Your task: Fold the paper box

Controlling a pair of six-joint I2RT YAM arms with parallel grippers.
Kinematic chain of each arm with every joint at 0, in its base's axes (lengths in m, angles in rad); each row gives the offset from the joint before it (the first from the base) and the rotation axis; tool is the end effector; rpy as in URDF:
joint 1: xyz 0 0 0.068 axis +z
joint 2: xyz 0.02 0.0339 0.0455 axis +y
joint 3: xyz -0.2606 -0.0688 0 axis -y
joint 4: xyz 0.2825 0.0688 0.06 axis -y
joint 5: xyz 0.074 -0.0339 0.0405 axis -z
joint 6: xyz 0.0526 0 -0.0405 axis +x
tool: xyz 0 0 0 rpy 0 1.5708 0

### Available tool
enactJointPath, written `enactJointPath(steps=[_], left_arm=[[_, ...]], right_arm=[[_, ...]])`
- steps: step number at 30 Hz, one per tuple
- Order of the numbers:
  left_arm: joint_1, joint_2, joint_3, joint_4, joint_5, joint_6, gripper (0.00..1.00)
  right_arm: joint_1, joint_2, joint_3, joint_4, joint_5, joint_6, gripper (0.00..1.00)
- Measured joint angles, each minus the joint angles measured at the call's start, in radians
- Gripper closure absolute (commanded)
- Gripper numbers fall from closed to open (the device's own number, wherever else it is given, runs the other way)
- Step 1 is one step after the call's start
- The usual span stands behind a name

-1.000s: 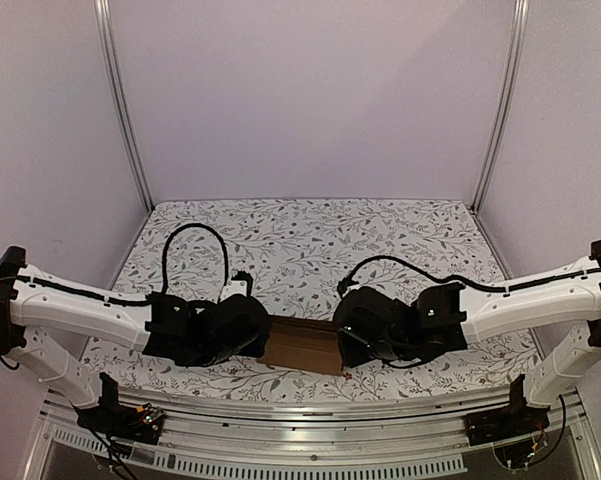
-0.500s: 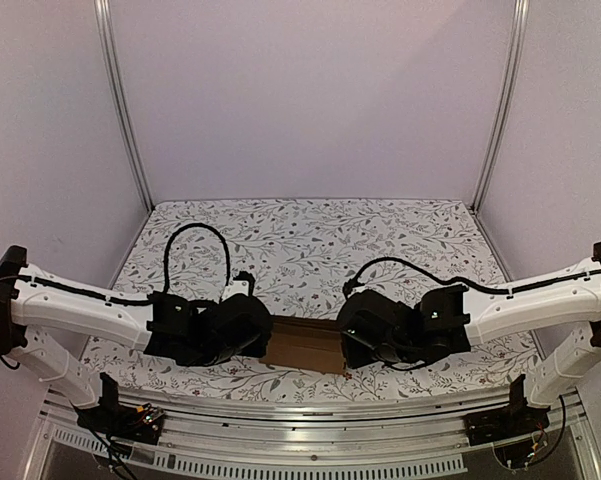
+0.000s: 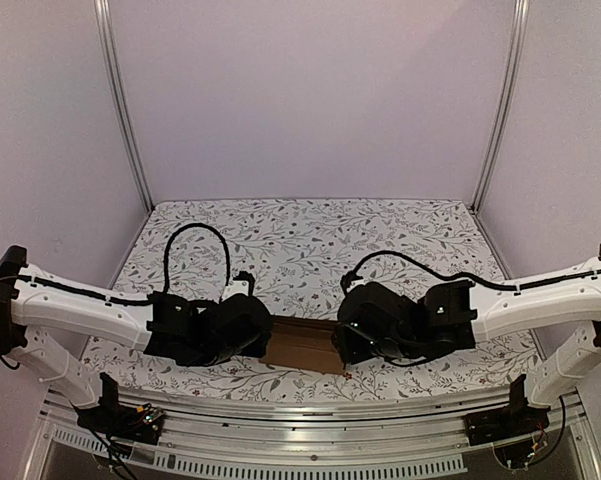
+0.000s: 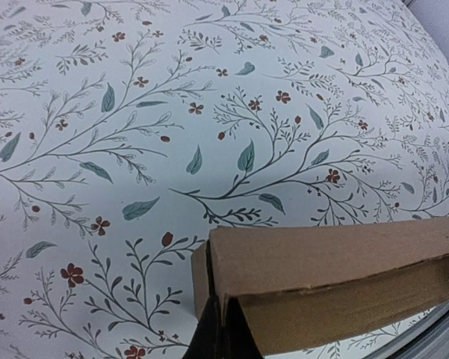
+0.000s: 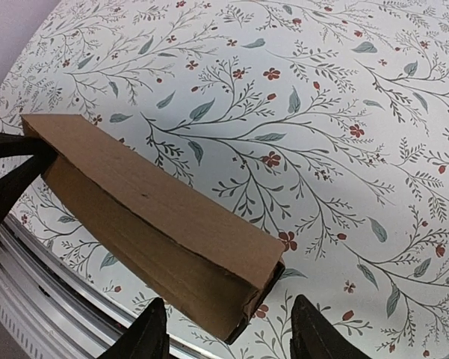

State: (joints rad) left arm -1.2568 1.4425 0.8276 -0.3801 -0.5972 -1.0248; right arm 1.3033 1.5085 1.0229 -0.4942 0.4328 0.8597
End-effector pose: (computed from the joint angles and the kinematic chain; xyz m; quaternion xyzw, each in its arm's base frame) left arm 0.1257 -0.2914 0.1594 0.0231 0.9199 -0.1291 0.3695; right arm 0.1136 0.3312 0.1937 -0.1445 0.9252 0.1545 0.3150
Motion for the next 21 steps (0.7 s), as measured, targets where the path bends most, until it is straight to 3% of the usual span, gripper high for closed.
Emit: enactJointPath(steps=[5, 7, 12, 17, 21], left_arm=[[0.000, 0.000, 0.000, 0.000, 0.000, 0.000, 1.00], [0.000, 0.000, 0.000, 0.000, 0.000, 0.000, 1.00], [0.000, 0.000, 0.000, 0.000, 0.000, 0.000, 1.00], [-0.001, 0.000, 0.000, 0.000, 0.000, 0.000, 1.00], [-0.002, 0.000, 0.000, 0.000, -0.001, 0.000, 1.00]], right_arm=[[0.004, -0.063, 0.000, 0.016, -0.015, -0.016, 0.38], [0.006, -0.099, -0.004, 0.018, -0.015, -0.016, 0.45], [0.006, -0.198, -0.056, 0.019, 0.005, -0.010, 0.72], [0.006, -0.212, -0.091, 0.008, 0.027, 0.010, 0.79], [0.006, -0.201, -0.088, 0.006, 0.035, 0.006, 0.79]])
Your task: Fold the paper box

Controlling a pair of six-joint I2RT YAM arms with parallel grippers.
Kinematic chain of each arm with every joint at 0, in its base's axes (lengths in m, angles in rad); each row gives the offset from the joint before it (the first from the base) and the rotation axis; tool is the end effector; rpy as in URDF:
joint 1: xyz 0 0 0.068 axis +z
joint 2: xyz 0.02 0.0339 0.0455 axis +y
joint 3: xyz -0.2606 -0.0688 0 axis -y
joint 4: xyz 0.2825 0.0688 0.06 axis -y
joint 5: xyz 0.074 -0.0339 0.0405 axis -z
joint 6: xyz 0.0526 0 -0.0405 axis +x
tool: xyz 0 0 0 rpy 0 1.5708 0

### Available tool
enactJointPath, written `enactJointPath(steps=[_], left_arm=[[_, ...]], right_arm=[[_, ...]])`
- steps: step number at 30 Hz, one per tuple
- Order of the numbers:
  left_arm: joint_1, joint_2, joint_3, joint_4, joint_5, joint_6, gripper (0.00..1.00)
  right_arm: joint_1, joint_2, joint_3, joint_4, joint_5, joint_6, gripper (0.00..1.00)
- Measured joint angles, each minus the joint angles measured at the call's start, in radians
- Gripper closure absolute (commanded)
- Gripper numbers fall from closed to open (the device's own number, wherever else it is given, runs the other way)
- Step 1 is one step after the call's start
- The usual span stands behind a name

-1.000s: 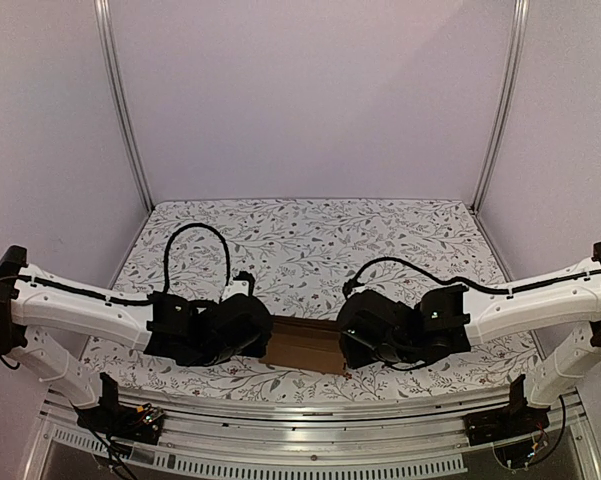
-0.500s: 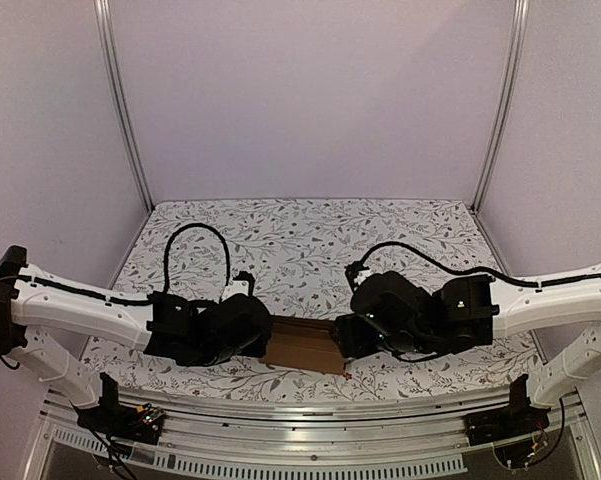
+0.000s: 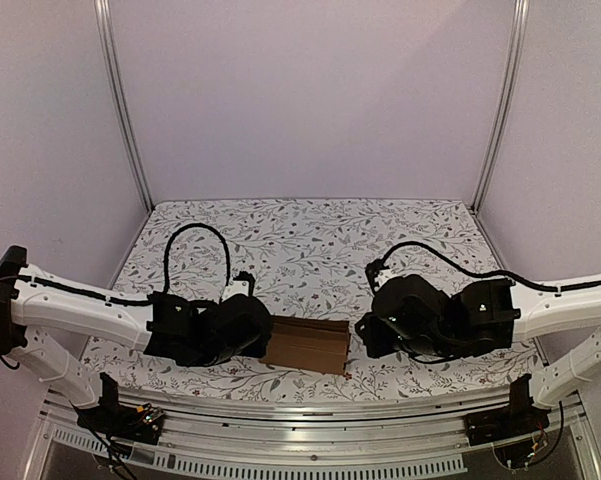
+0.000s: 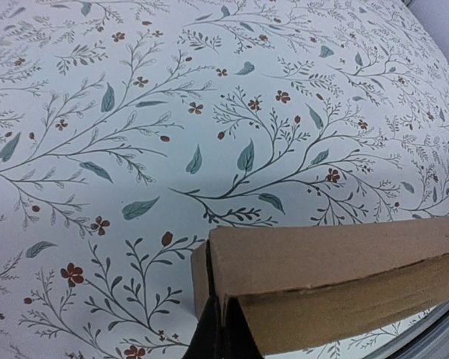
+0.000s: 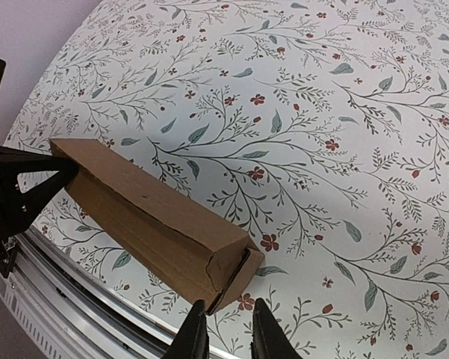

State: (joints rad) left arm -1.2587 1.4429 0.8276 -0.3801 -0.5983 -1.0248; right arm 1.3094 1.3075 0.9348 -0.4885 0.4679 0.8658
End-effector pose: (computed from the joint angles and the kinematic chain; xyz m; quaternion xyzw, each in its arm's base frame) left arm 0.1252 -0.2916 0.1594 0.0239 0.9198 -0.1290 0.3698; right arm 0.1046 0.2991 0.2264 -0.1221 0.9075 0.1982 0.3495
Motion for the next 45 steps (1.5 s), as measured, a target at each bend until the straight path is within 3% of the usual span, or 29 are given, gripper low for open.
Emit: enactJointPath(steps=[20, 32, 39, 40, 45], left_arm=[[-0.005, 0.000, 0.000, -0.003, -0.004, 0.000, 1.00], [-0.006, 0.000, 0.000, -0.007, -0.008, 0.000, 1.00], [-0.007, 0.000, 0.000, -0.008, -0.011, 0.000, 1.00], [-0.007, 0.000, 0.000, -0.008, -0.011, 0.000, 1.00], [-0.008, 0.000, 0.000, -0.009, -0.012, 0.000, 1.00]], right_arm=[[-0.041, 0.137, 0.093, 0.030, -0.024, -0.100, 0.83], [-0.033, 0.160, 0.035, 0.048, -0.050, -0.079, 1.00], [0.002, 0.178, 0.018, 0.048, -0.058, -0.052, 1.00], [0.008, 0.179, 0.018, 0.048, -0.058, -0.048, 0.99], [0.016, 0.179, 0.018, 0.049, -0.051, -0.038, 0.75]])
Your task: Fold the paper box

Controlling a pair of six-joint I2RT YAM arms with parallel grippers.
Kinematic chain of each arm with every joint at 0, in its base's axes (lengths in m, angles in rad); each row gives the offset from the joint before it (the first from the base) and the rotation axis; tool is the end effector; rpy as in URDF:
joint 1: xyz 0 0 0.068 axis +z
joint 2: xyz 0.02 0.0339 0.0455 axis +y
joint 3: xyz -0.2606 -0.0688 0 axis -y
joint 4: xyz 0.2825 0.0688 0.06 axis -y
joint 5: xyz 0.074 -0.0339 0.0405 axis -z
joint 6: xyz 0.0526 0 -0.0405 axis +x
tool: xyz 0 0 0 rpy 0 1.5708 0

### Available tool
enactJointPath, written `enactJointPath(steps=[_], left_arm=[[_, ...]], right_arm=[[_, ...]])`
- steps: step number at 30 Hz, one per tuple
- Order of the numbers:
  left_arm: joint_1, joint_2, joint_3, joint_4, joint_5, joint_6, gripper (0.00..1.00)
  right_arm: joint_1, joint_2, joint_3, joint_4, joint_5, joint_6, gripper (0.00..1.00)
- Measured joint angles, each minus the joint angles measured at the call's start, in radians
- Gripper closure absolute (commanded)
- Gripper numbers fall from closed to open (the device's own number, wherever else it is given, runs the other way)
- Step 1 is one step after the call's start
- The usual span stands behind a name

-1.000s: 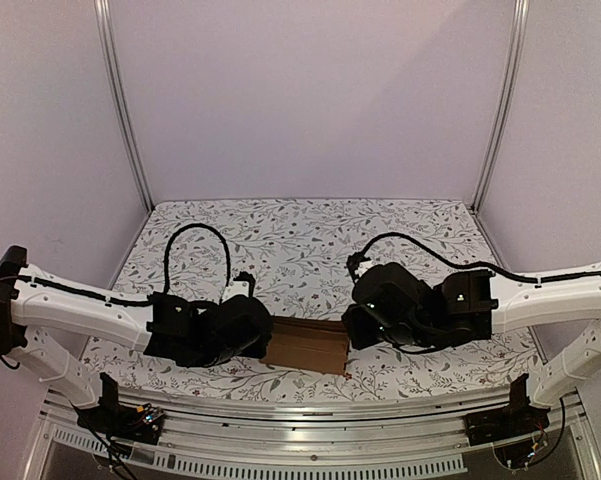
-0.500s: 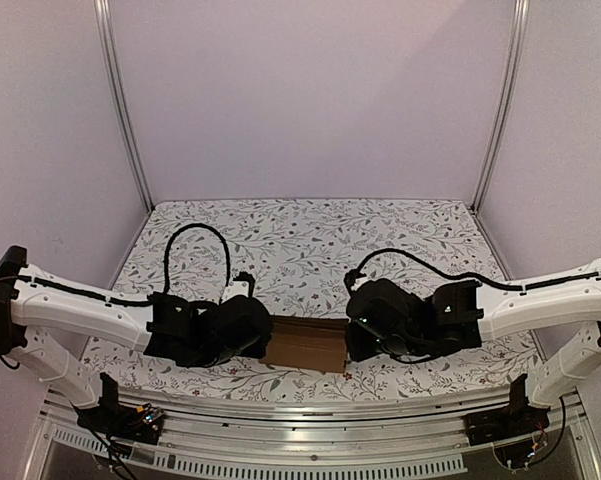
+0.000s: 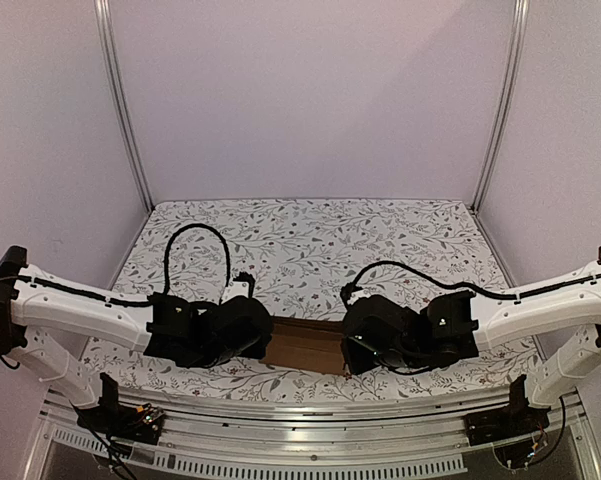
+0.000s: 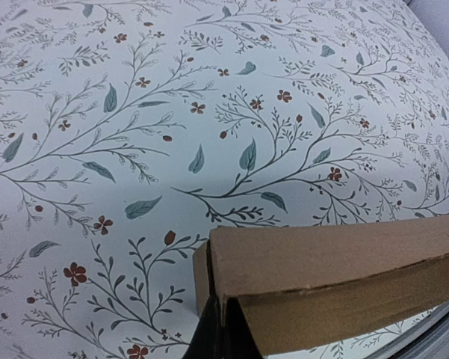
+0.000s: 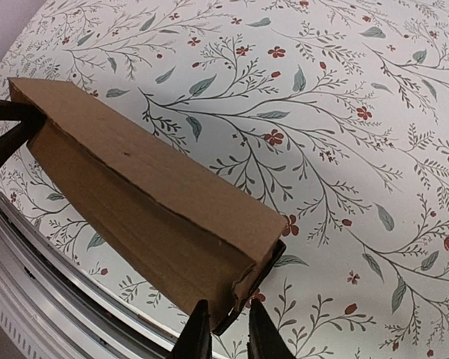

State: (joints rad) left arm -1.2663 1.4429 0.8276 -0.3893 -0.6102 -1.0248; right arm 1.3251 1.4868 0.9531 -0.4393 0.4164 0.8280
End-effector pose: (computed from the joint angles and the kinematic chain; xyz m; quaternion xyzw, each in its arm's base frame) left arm 0.1232 -0.2914 0.1591 0.0270 0.9193 -0.1237 0.3727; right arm 0.1035 0.3252 0.1802 -0.1710 0.9213 0.1599 0.3106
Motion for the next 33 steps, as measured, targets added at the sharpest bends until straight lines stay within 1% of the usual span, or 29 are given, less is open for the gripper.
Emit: enactJointPath(steps=[3, 7, 10, 14, 20, 22, 25, 29, 33], left_arm=[[-0.001, 0.000, 0.000, 0.000, 0.000, 0.000, 1.00], [-0.002, 0.000, 0.000, 0.000, -0.001, 0.000, 1.00], [-0.002, 0.002, 0.000, 0.000, -0.003, 0.000, 1.00], [-0.003, 0.005, 0.000, 0.002, -0.006, 0.000, 1.00], [-0.004, 0.010, 0.004, 0.002, -0.008, 0.000, 1.00], [-0.005, 0.010, 0.005, 0.002, -0.009, 0.000, 1.00], [-0.005, 0.010, 0.005, 0.002, -0.010, 0.000, 1.00], [-0.005, 0.010, 0.005, 0.002, -0.010, 0.000, 1.00], [-0.005, 0.010, 0.005, 0.002, -0.011, 0.000, 1.00]], right_arm=[[0.001, -0.002, 0.001, -0.003, 0.011, 0.001, 0.72], [0.003, -0.030, 0.002, -0.020, 0.032, -0.009, 0.73], [0.003, -0.069, 0.002, -0.027, 0.053, -0.018, 0.75], [-0.002, -0.087, 0.009, -0.031, 0.072, -0.033, 0.84], [-0.018, -0.074, 0.040, -0.030, 0.072, -0.058, 0.87], [-0.019, -0.064, 0.049, -0.031, 0.071, -0.064, 0.84], [-0.020, -0.050, 0.060, -0.030, 0.071, -0.072, 0.75], [-0.028, -0.038, 0.067, -0.031, 0.075, -0.080, 0.67], [-0.039, -0.038, 0.071, -0.031, 0.081, -0.090, 0.65]])
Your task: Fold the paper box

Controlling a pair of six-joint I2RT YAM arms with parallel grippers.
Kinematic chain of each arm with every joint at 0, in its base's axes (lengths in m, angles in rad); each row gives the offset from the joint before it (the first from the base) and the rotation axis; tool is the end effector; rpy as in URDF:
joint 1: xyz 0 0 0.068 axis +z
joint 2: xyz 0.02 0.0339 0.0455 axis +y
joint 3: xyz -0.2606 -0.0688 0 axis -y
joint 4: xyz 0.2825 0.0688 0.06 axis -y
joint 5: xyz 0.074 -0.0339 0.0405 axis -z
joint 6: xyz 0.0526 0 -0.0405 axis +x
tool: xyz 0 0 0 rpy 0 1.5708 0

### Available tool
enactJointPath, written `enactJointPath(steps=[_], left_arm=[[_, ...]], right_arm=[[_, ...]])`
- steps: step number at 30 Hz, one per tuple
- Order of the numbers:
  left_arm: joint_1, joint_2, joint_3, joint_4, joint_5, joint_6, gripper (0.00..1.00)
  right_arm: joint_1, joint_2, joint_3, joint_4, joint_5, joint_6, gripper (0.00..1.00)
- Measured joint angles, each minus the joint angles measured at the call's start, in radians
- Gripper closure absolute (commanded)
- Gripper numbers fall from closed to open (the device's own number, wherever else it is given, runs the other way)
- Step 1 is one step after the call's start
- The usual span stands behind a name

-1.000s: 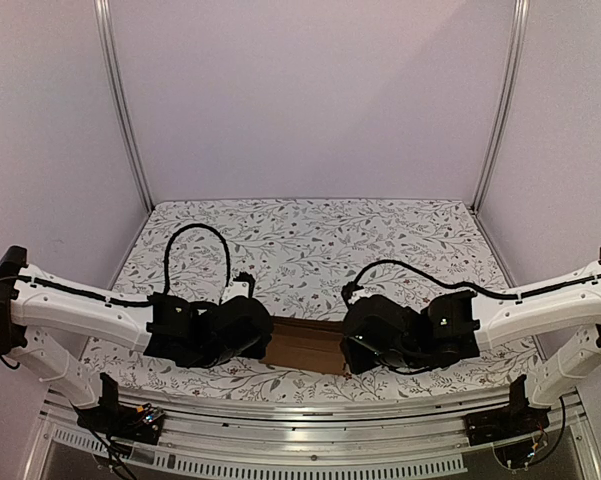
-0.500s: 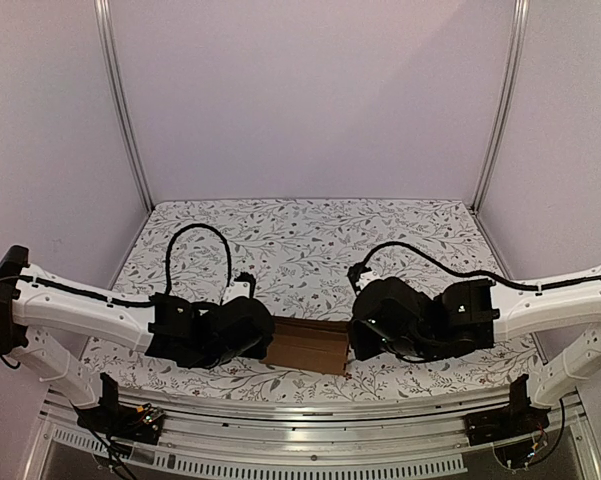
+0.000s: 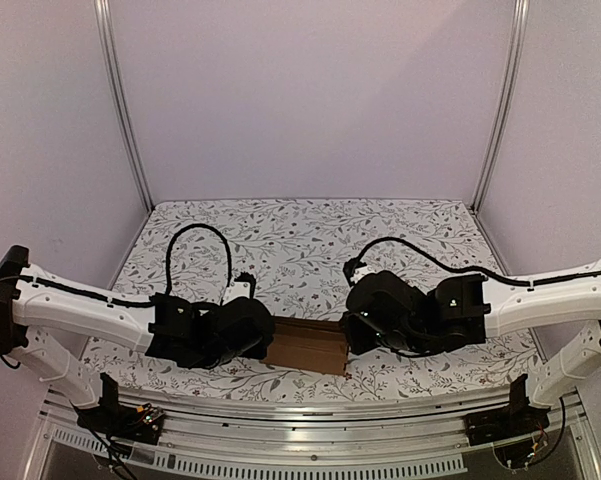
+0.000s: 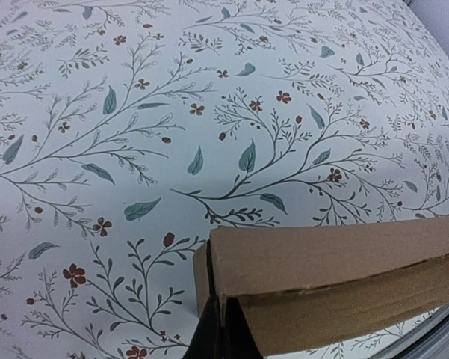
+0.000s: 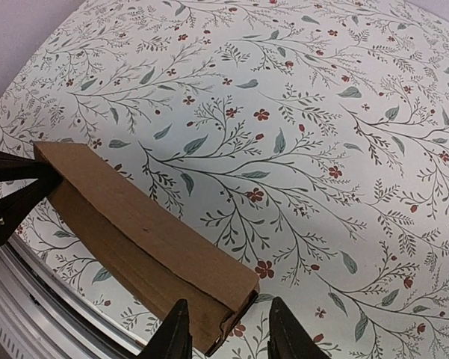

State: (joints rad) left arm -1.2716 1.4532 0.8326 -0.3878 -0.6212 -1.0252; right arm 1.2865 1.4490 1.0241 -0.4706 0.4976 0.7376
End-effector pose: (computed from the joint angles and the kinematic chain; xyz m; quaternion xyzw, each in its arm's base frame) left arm 0.1225 -0.2933 0.1580 0.0282 0.9182 -0.1206 0.3761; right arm 0.1210 0.3247 0.2165 -0.1693 0.9024 0.1491 0.3672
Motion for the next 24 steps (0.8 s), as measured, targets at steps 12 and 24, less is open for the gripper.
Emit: enactJointPath(steps=[12, 24], left_arm=[[-0.001, 0.000, 0.000, 0.000, -0.001, 0.000, 1.00], [-0.002, 0.009, 0.010, -0.008, -0.004, 0.000, 1.00]], right_arm=[[-0.045, 0.000, 0.061, 0.002, 0.013, -0.058, 0.87], [-0.066, 0.068, 0.059, 0.036, -0.034, -0.087, 1.00]])
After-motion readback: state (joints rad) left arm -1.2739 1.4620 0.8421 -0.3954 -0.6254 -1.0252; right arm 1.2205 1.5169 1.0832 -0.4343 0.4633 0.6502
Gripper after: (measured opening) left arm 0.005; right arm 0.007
